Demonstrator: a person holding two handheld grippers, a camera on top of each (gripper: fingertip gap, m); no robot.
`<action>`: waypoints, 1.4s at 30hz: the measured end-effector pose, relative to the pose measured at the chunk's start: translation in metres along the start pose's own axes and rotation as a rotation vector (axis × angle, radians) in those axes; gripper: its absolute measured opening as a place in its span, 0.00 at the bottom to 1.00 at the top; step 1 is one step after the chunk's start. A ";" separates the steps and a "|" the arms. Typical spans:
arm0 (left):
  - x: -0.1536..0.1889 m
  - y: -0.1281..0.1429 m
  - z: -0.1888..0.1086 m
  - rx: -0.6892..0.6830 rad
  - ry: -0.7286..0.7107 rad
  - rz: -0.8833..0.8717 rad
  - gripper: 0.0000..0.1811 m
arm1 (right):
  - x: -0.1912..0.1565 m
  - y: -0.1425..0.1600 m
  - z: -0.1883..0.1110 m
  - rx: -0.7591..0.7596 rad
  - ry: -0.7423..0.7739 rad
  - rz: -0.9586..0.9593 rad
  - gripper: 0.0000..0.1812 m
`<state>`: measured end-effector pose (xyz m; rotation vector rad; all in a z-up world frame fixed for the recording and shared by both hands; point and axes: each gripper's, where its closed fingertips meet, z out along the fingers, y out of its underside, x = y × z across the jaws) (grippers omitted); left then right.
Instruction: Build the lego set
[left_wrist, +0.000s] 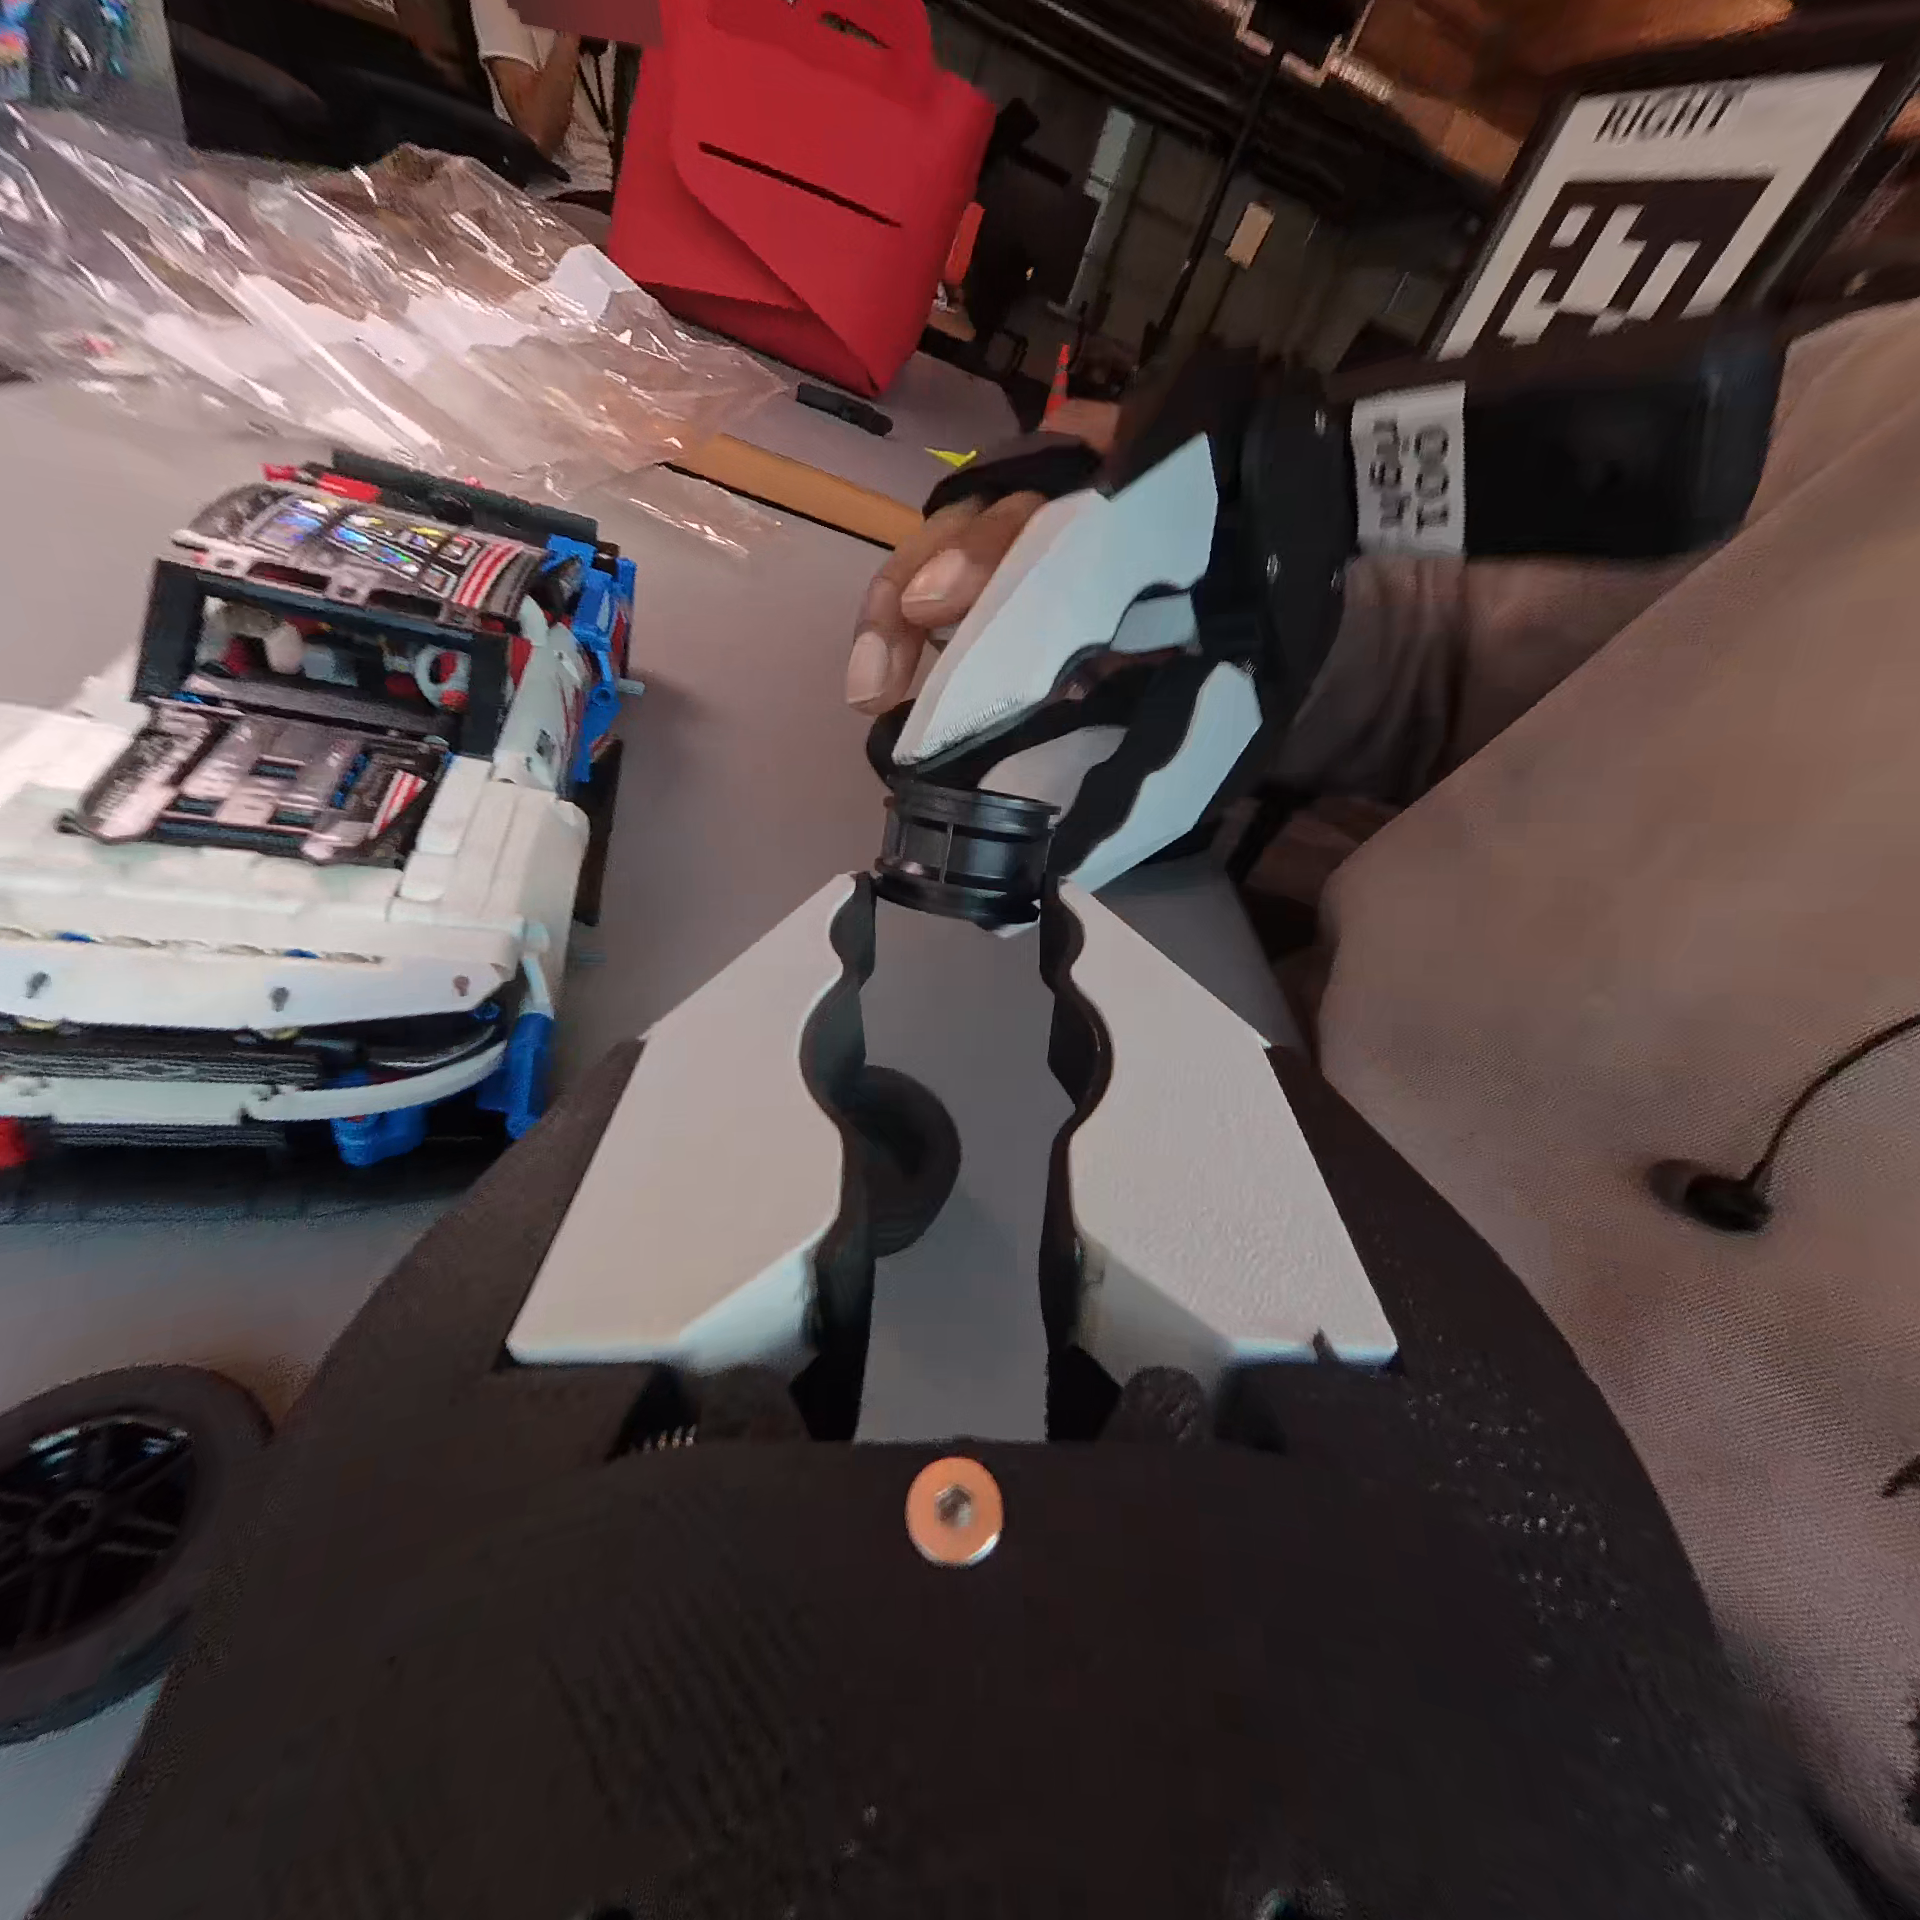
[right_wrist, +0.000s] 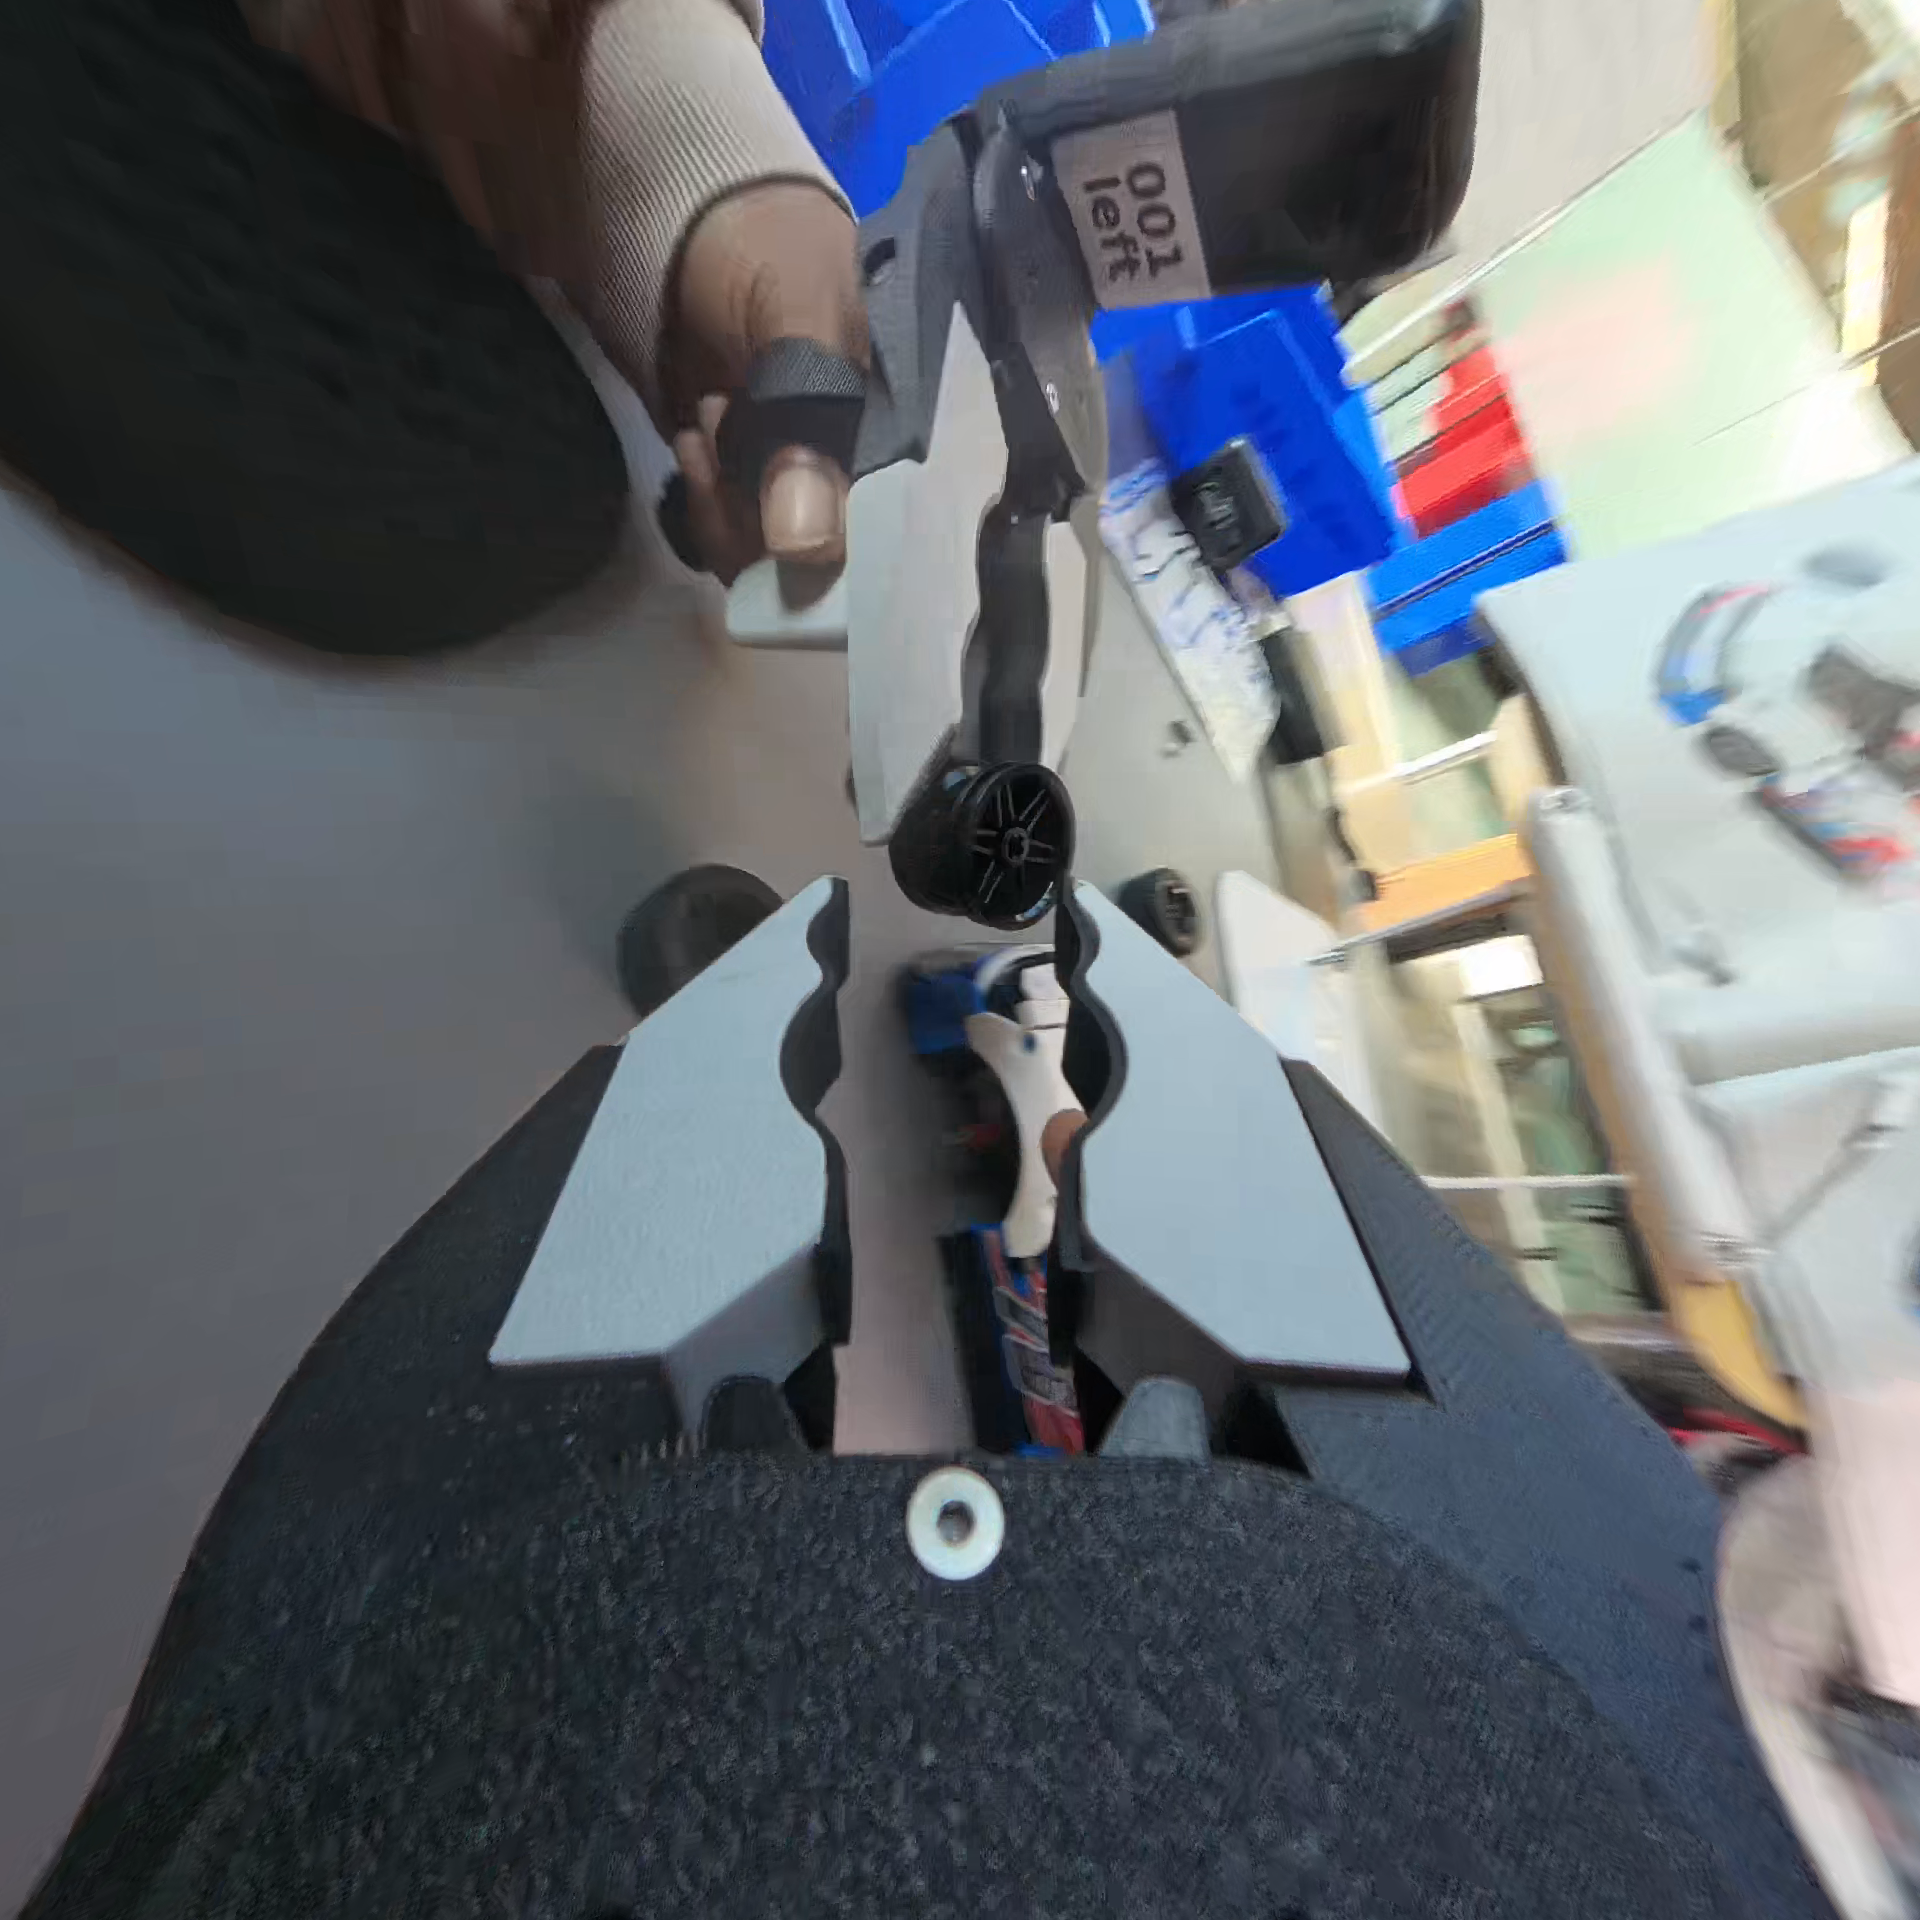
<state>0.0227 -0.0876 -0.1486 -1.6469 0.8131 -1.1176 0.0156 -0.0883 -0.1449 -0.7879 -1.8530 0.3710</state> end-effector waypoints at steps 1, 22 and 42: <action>-0.001 0.002 -0.001 -0.015 -0.030 0.071 0.17 | -0.003 -0.003 -0.003 0.011 -0.095 0.136 0.24; 0.011 0.044 0.004 -0.228 -0.010 0.249 0.17 | -0.040 0.000 0.008 -0.117 -0.552 -0.016 0.16; -0.021 0.071 -0.016 -0.419 -0.130 0.236 0.31 | -0.044 0.022 0.034 -0.227 -0.656 0.220 0.16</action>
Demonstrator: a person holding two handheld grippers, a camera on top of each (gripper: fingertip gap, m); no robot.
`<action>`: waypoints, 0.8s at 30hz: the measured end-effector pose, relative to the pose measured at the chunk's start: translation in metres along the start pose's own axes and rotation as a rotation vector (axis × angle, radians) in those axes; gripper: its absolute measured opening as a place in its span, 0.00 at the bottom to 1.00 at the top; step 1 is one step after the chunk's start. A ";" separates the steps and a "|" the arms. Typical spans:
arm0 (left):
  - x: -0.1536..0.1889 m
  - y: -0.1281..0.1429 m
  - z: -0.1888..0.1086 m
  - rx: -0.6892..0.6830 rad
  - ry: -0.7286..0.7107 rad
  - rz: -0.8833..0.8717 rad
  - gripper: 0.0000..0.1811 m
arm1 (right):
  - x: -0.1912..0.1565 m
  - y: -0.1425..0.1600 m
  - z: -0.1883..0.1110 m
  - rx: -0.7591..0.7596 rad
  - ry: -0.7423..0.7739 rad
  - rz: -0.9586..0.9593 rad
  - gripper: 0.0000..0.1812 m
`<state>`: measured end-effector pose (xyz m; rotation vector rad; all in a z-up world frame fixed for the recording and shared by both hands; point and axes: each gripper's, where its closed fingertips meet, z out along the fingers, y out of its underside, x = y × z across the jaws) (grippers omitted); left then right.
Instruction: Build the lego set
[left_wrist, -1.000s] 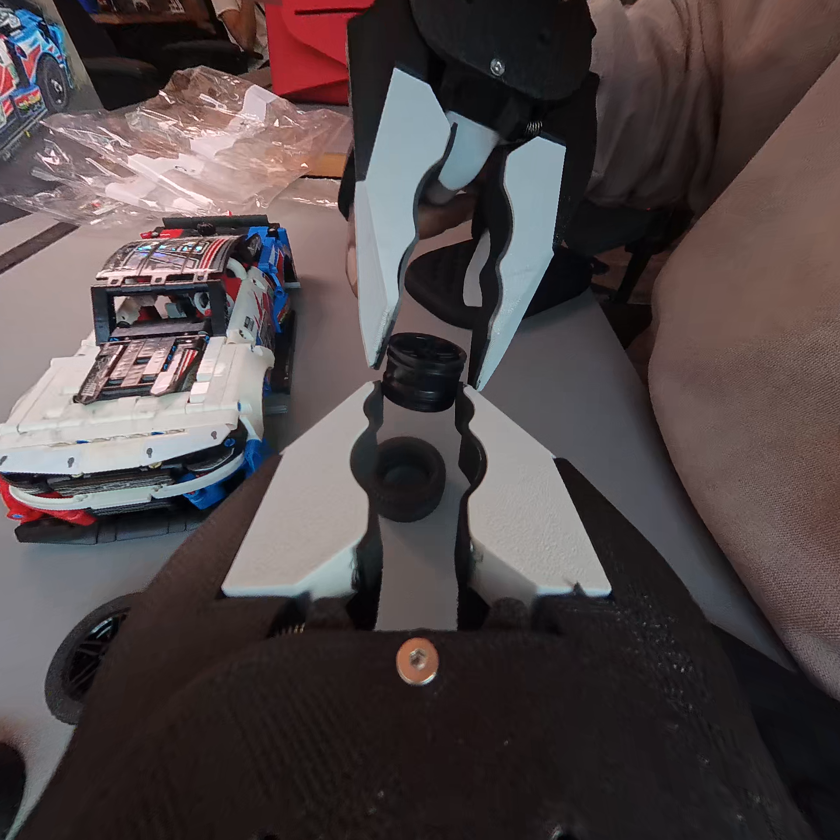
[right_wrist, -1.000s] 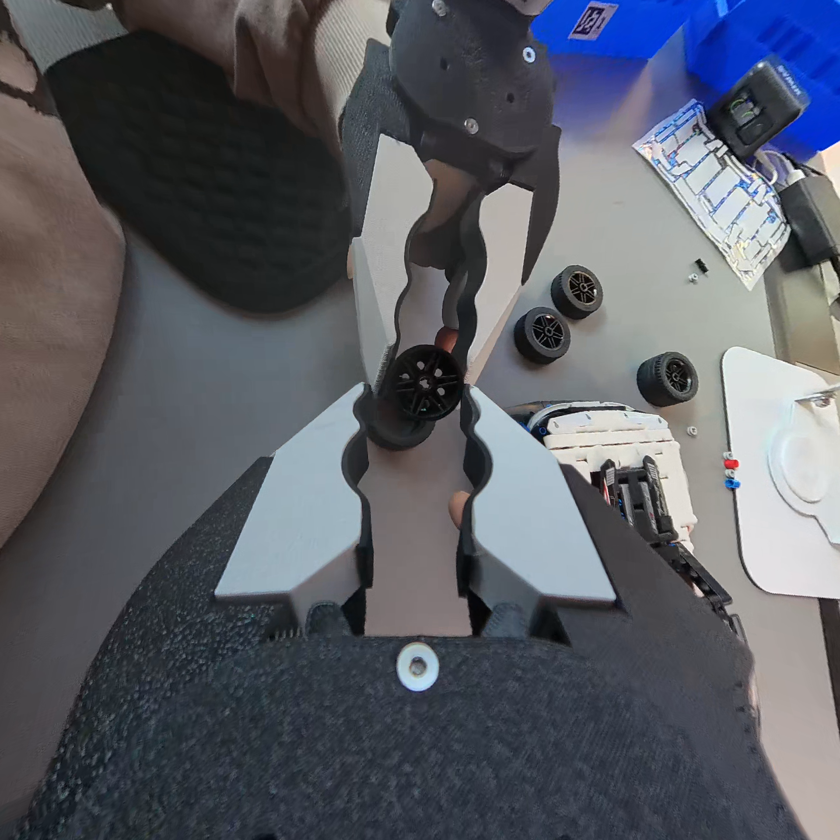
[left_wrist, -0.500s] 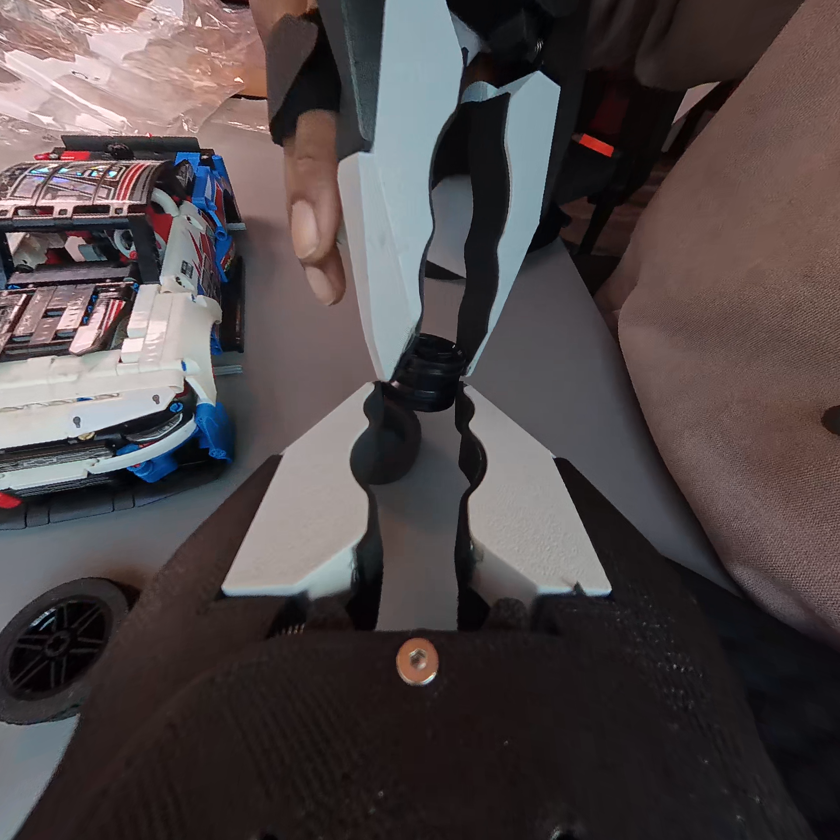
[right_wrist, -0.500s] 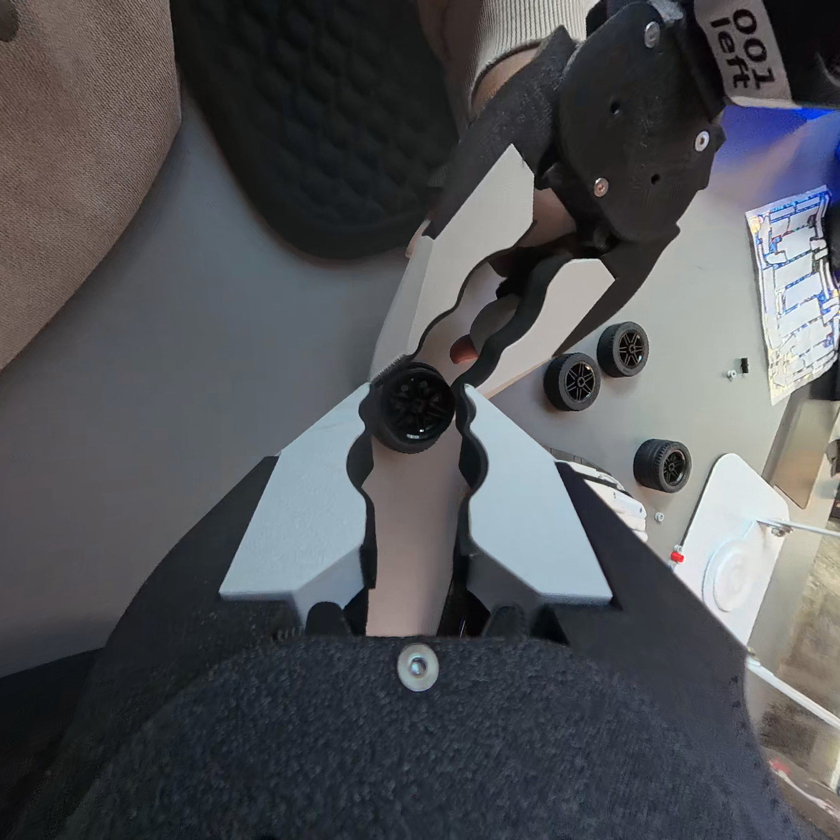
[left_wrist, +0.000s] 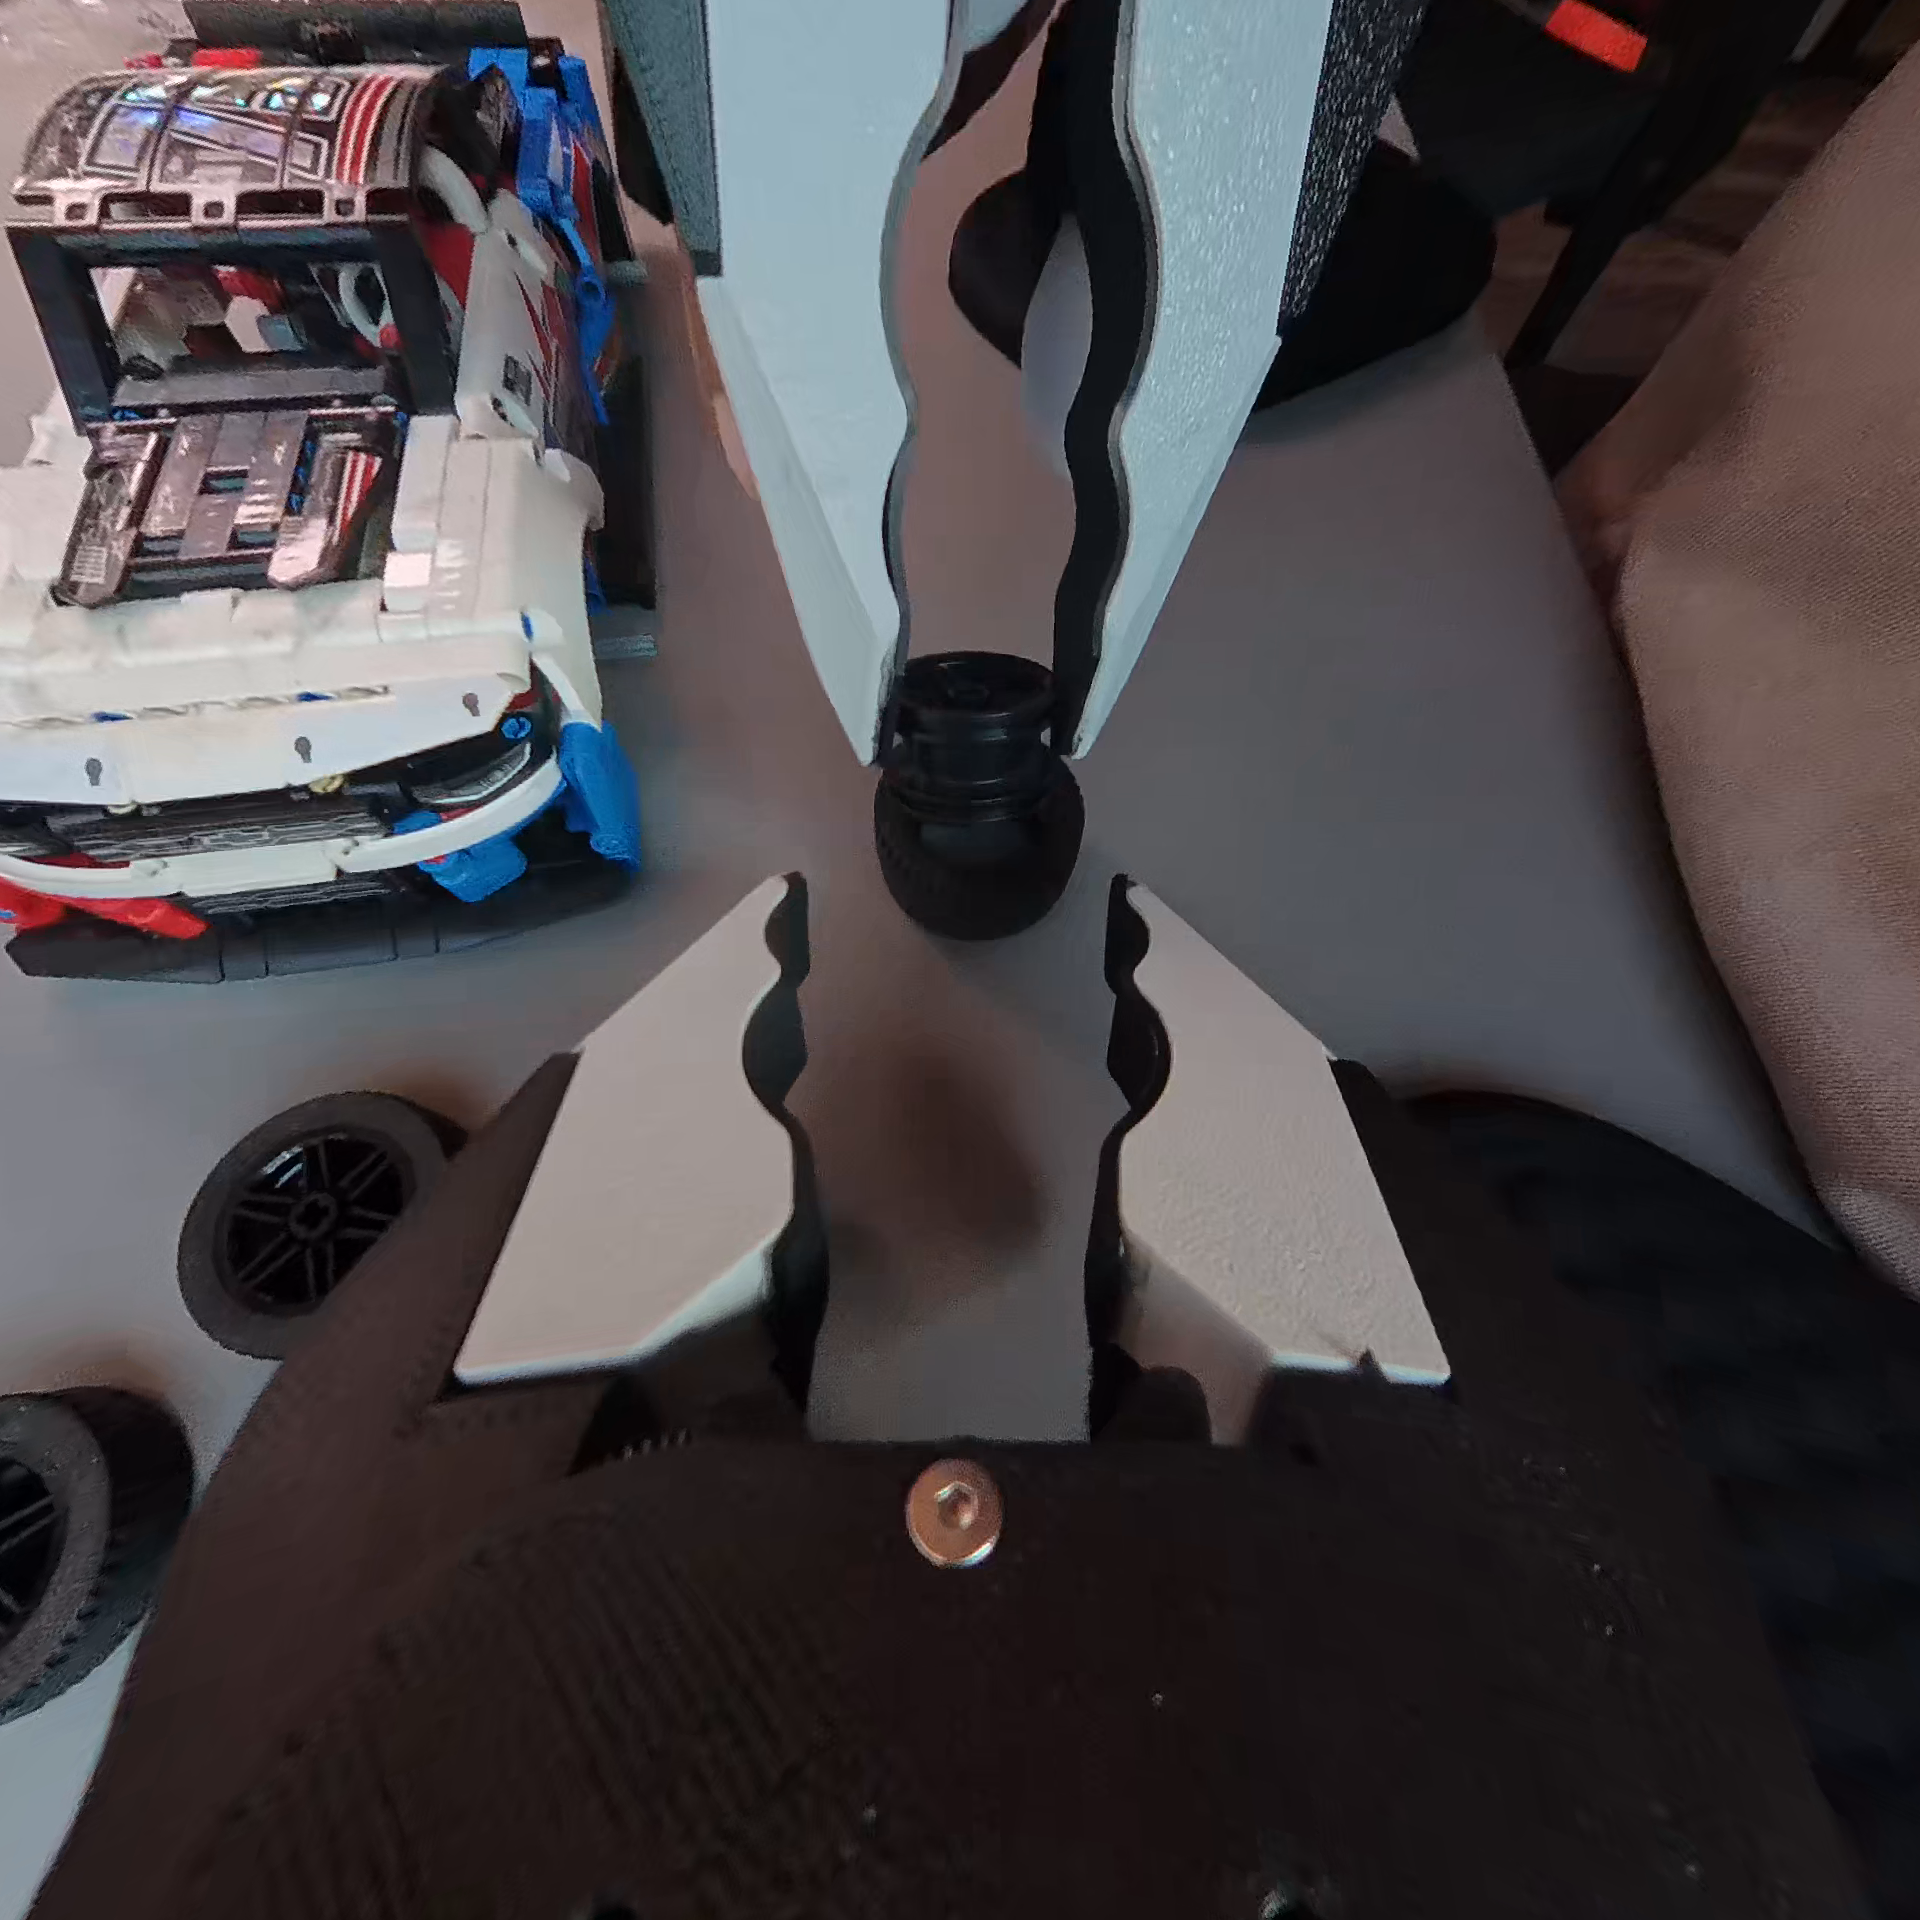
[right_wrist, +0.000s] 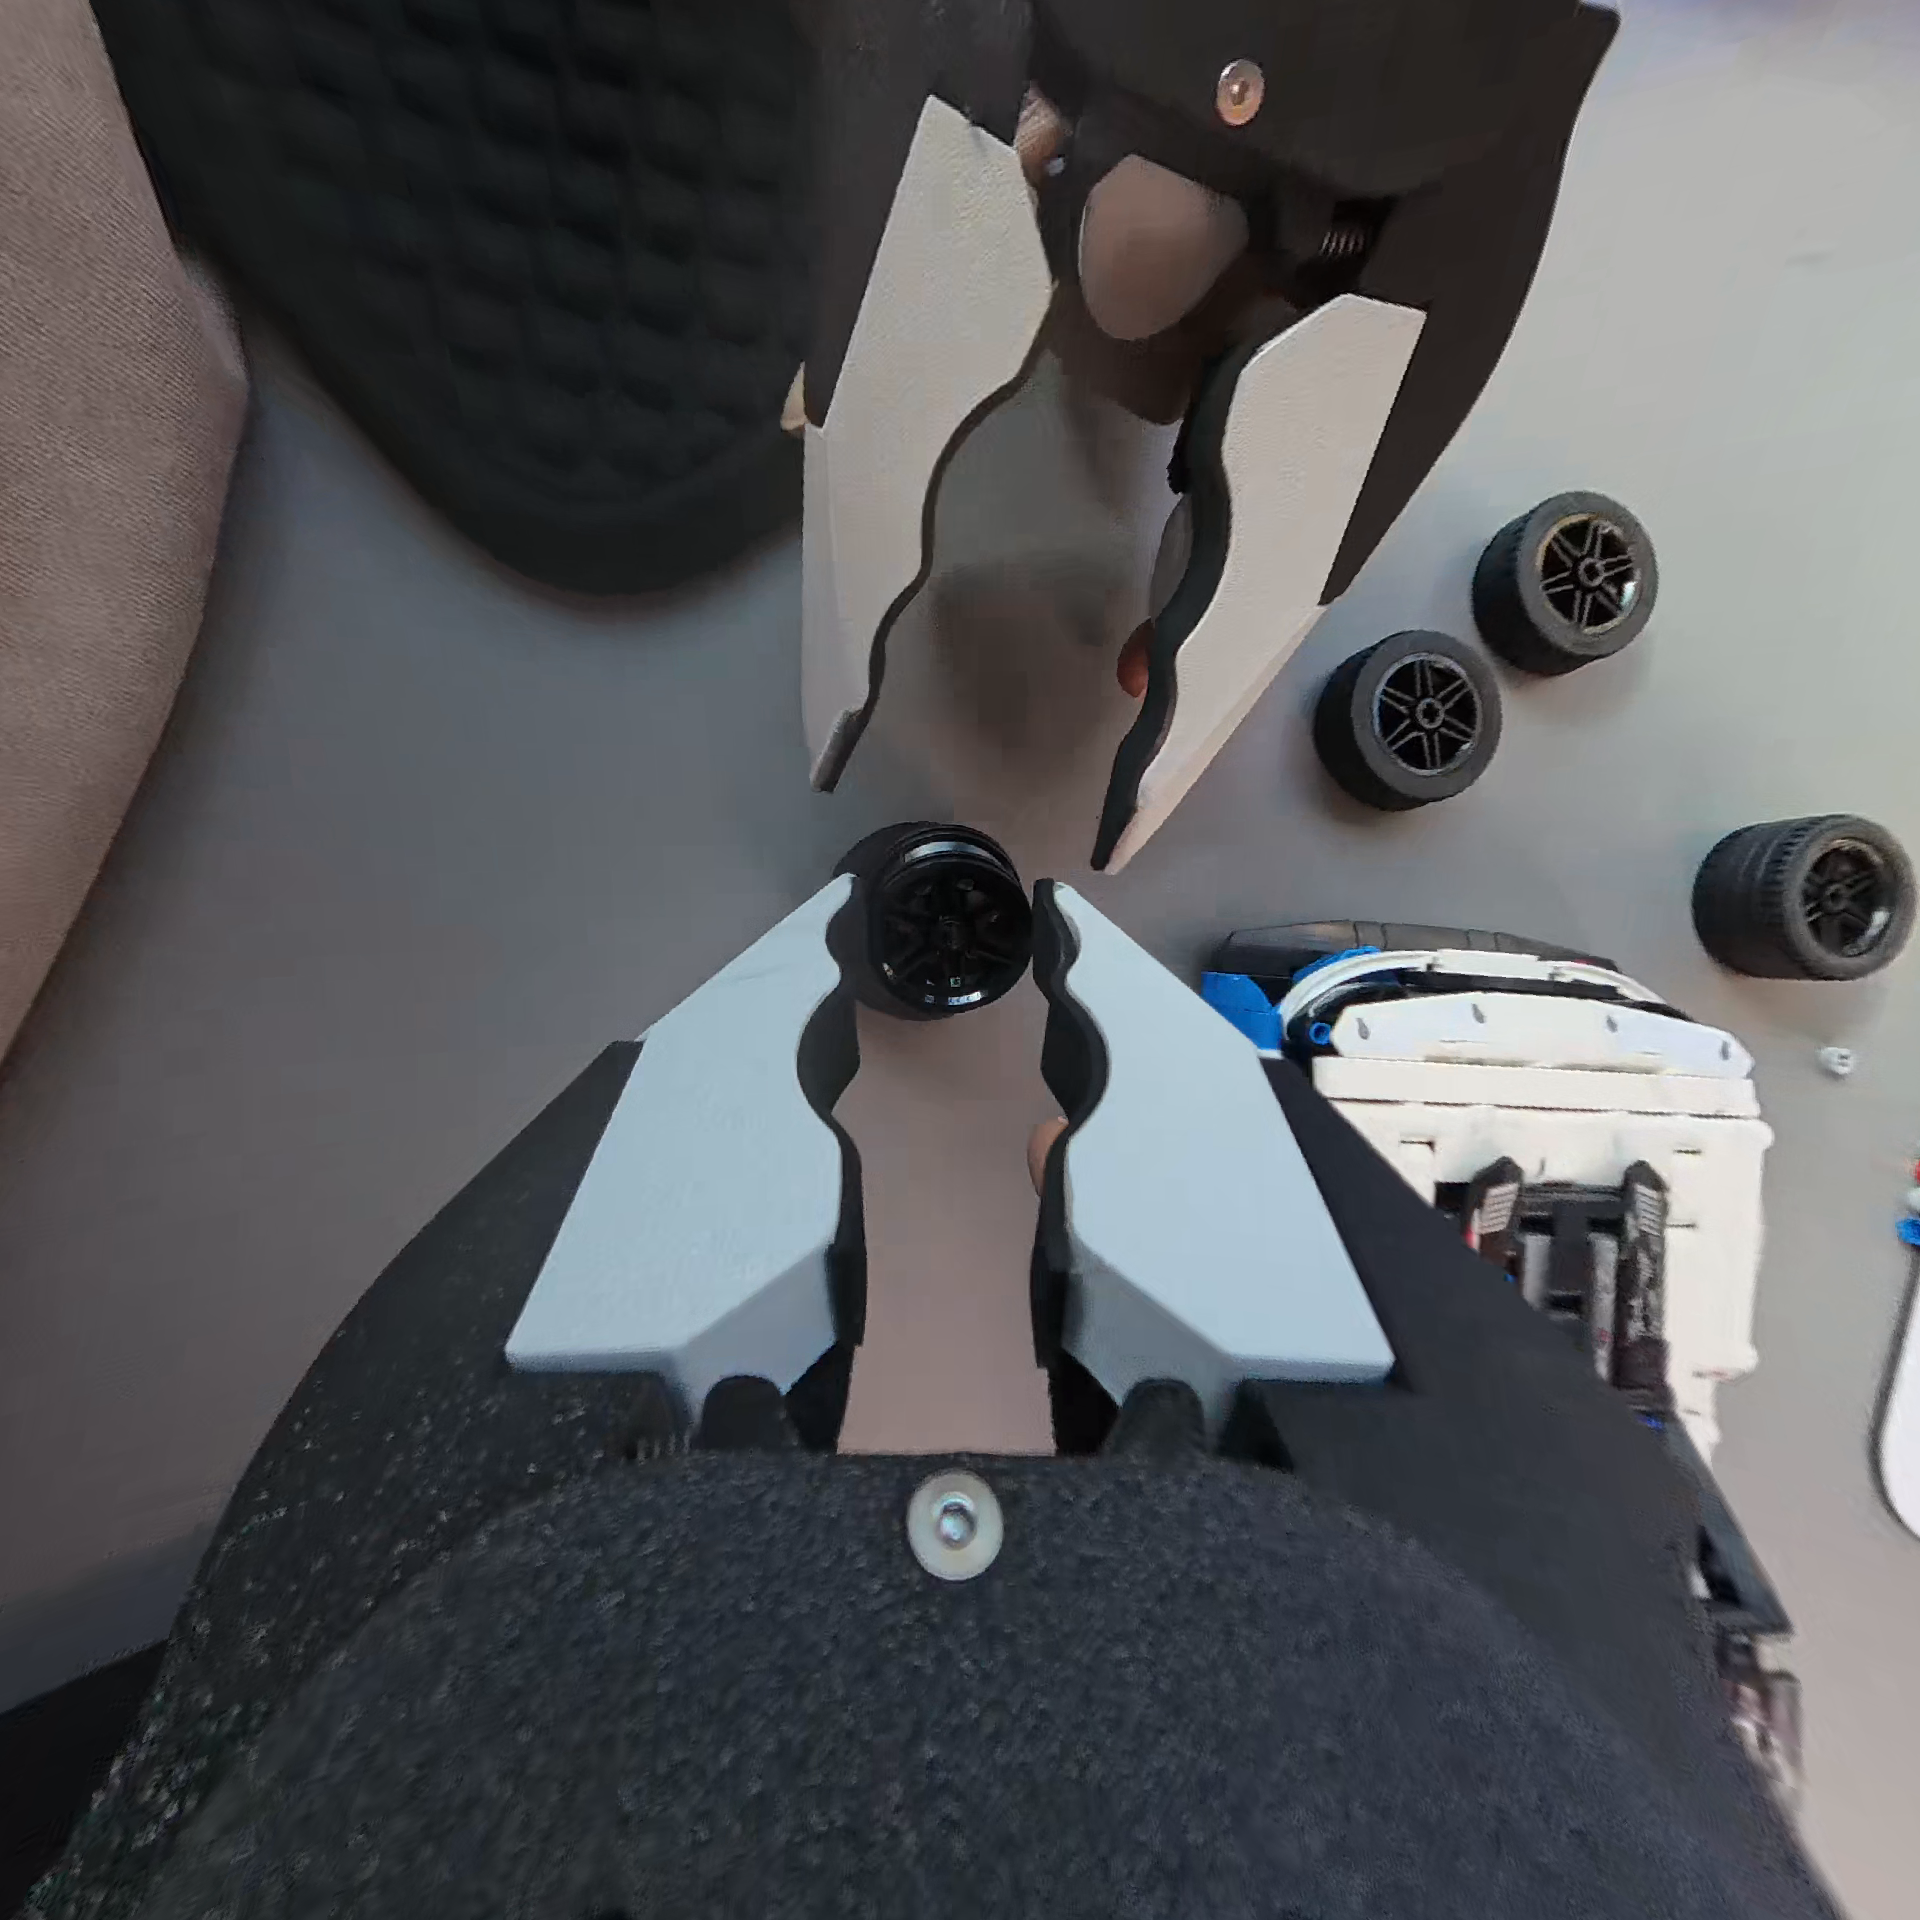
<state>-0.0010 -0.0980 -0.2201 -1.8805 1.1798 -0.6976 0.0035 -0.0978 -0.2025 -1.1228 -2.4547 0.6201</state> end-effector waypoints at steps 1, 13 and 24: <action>0.001 0.001 0.002 -0.012 -0.001 0.010 0.32 | -0.001 0.001 0.002 -0.004 -0.021 0.027 0.16; 0.003 0.004 0.021 -0.094 -0.033 0.093 0.23 | -0.005 0.015 0.011 -0.196 -0.093 -0.025 0.16; 0.002 0.005 0.020 -0.094 -0.032 0.093 0.23 | -0.004 0.013 0.011 -0.161 -0.073 0.038 0.17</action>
